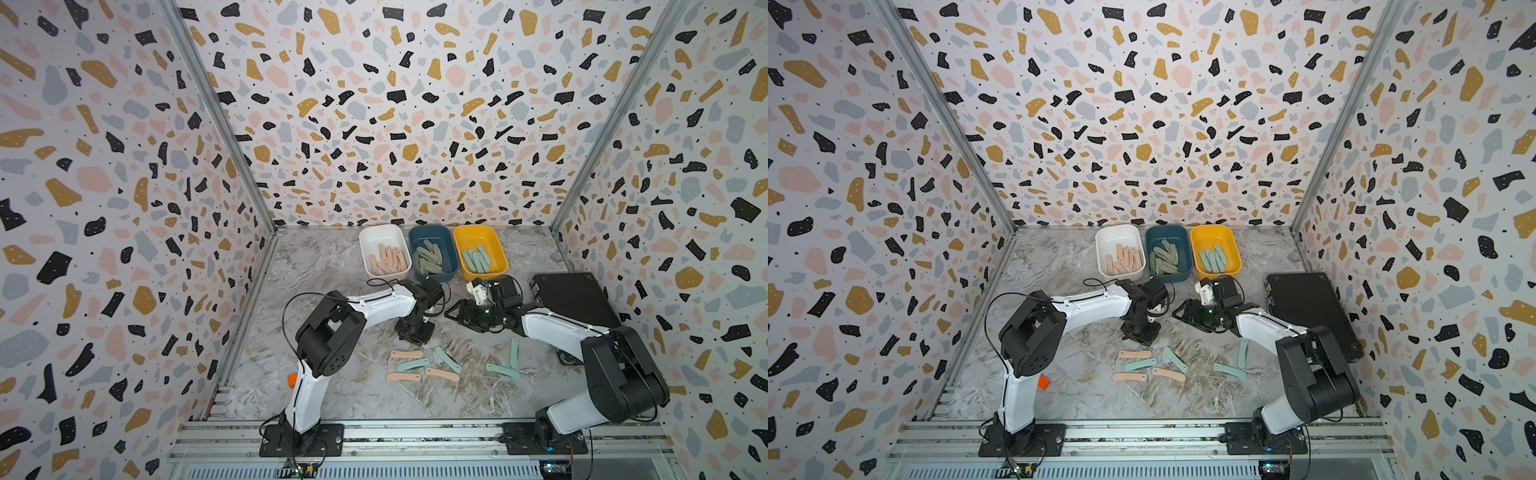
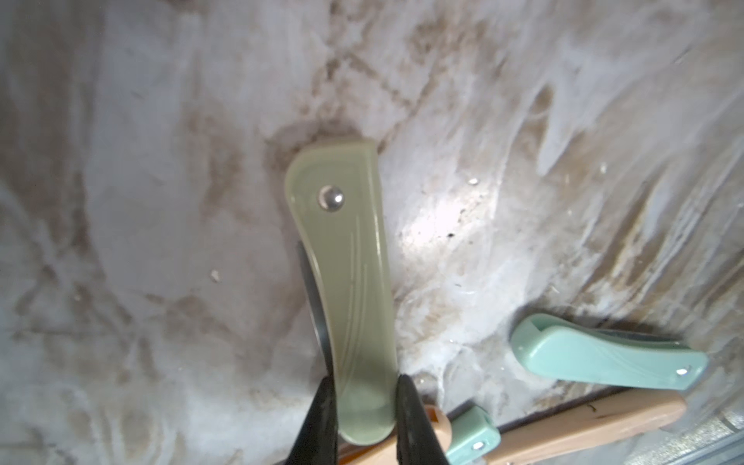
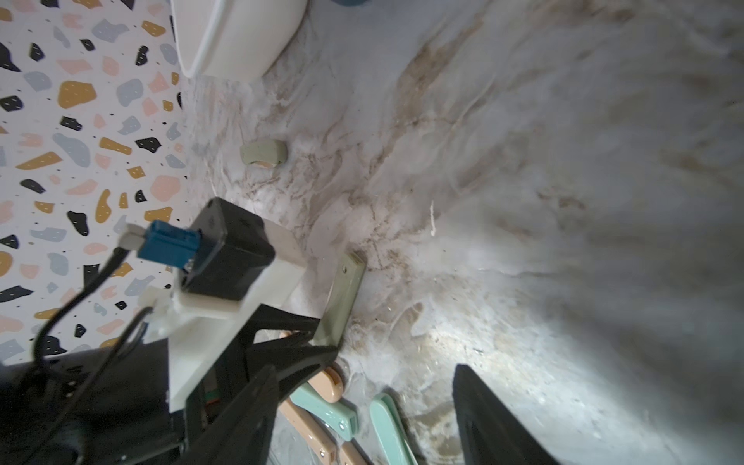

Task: Place the fruit knives into the storage box by color
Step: Pick up the fruit knife from the center of the board.

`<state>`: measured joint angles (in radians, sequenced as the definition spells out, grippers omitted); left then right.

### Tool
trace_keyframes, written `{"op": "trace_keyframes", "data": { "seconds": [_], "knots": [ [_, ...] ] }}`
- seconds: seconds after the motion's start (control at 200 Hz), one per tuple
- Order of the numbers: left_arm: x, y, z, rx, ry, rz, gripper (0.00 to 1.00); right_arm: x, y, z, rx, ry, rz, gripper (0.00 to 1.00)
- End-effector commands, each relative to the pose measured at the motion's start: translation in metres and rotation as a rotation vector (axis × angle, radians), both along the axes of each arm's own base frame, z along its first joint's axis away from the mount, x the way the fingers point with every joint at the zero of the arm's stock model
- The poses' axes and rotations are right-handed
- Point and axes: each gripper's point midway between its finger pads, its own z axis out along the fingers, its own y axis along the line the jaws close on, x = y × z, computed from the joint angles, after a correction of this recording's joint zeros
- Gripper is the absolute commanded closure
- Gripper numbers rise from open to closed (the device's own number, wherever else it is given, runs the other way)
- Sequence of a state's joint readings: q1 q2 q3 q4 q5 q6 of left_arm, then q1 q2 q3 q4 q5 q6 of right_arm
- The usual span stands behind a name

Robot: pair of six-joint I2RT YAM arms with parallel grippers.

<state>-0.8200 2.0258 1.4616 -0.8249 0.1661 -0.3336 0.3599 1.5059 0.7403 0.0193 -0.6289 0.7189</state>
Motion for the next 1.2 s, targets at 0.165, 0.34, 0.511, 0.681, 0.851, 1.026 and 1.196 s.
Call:
{"op": "trace_keyframes", "data": {
  "seconds": [0.165, 0.34, 0.511, 0.681, 0.851, 1.026, 1.196],
  "knots": [
    [0.002, -0.026, 0.067, -0.199, -0.054, 0.038, 0.92, 0.013, 0.022, 0.015, 0.143, -0.002, -0.011, 0.32],
    [0.001, -0.031, 0.077, -0.237, -0.056, 0.043, 0.93, 0.014, 0.042, 0.011, 0.183, 0.020, 0.007, 0.36],
    [0.001, -0.032, 0.077, -0.245, -0.052, 0.044, 0.93, 0.015, 0.058, 0.012, 0.236, 0.034, 0.021, 0.45],
    [0.002, -0.033, 0.076, -0.247, -0.057, 0.044, 0.93, 0.016, 0.065, 0.014, 0.298, 0.046, 0.013, 0.67],
    [0.006, -0.029, 0.076, -0.237, -0.062, 0.067, 0.91, 0.019, 0.069, 0.027, 0.320, 0.036, 0.038, 0.93],
    [0.018, -0.015, 0.089, -0.263, -0.055, 0.132, 0.37, 0.027, 0.056, 0.035, 0.165, -0.001, 0.074, 0.99],
    [0.035, 0.015, 0.108, -0.290, -0.077, 0.224, 0.01, 0.073, 0.021, 0.038, -0.161, -0.088, 0.068, 1.00]
  ]
}}
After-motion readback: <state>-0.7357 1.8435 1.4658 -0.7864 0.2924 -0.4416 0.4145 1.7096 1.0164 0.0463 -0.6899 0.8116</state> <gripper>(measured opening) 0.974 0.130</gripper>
